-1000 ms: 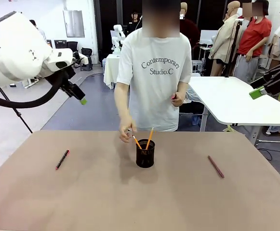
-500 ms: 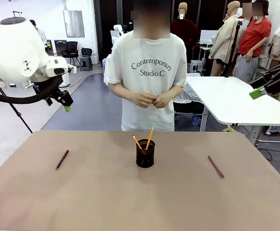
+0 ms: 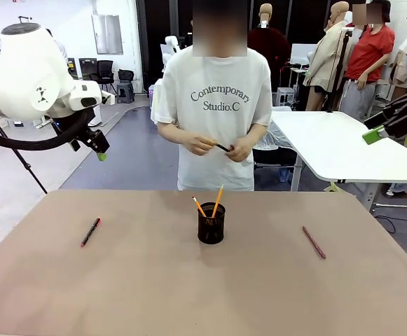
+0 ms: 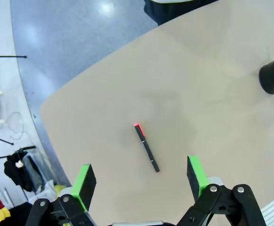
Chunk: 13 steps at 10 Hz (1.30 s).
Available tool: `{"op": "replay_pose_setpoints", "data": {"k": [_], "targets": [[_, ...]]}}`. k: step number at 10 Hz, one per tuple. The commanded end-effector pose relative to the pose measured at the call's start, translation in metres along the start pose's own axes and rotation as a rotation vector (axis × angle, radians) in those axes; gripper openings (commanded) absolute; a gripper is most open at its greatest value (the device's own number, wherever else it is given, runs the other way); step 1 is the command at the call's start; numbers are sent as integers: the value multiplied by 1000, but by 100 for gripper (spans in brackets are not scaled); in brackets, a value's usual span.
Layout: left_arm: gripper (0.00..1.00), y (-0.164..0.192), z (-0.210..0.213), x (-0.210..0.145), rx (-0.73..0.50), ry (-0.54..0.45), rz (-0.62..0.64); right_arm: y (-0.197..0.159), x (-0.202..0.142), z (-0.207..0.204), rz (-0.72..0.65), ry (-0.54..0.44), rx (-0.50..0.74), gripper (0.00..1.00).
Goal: Place the pens into the pen holder.
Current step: Pick up a writing instrument from the table and place it into the Pen holder.
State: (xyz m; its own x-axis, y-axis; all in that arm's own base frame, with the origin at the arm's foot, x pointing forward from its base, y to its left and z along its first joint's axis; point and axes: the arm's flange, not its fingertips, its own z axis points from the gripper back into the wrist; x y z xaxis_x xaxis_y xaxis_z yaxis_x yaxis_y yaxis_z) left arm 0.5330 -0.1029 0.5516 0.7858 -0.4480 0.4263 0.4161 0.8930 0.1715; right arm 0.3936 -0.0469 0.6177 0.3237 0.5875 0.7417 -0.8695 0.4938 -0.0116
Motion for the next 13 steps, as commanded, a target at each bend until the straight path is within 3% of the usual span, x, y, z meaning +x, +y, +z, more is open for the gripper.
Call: {"op": "replay_pose_setpoints", "data": {"k": [1, 2, 4, 8, 13], "targets": [[100, 5, 0, -2, 6, -9, -17, 0, 1, 0, 10, -36, 9, 100], [100, 0, 0, 0, 0, 0, 0, 0, 1, 0, 10, -36, 9, 100], [100, 16, -45, -1, 98, 99, 134, 0, 1, 0, 10, -36, 9, 100], [100, 34, -122, -17, 92, 265, 251, 0, 1, 0, 10, -36, 9, 100], [100, 43, -169, -23, 90, 343, 321, 0, 1, 0, 10, -36, 9, 100]]}}
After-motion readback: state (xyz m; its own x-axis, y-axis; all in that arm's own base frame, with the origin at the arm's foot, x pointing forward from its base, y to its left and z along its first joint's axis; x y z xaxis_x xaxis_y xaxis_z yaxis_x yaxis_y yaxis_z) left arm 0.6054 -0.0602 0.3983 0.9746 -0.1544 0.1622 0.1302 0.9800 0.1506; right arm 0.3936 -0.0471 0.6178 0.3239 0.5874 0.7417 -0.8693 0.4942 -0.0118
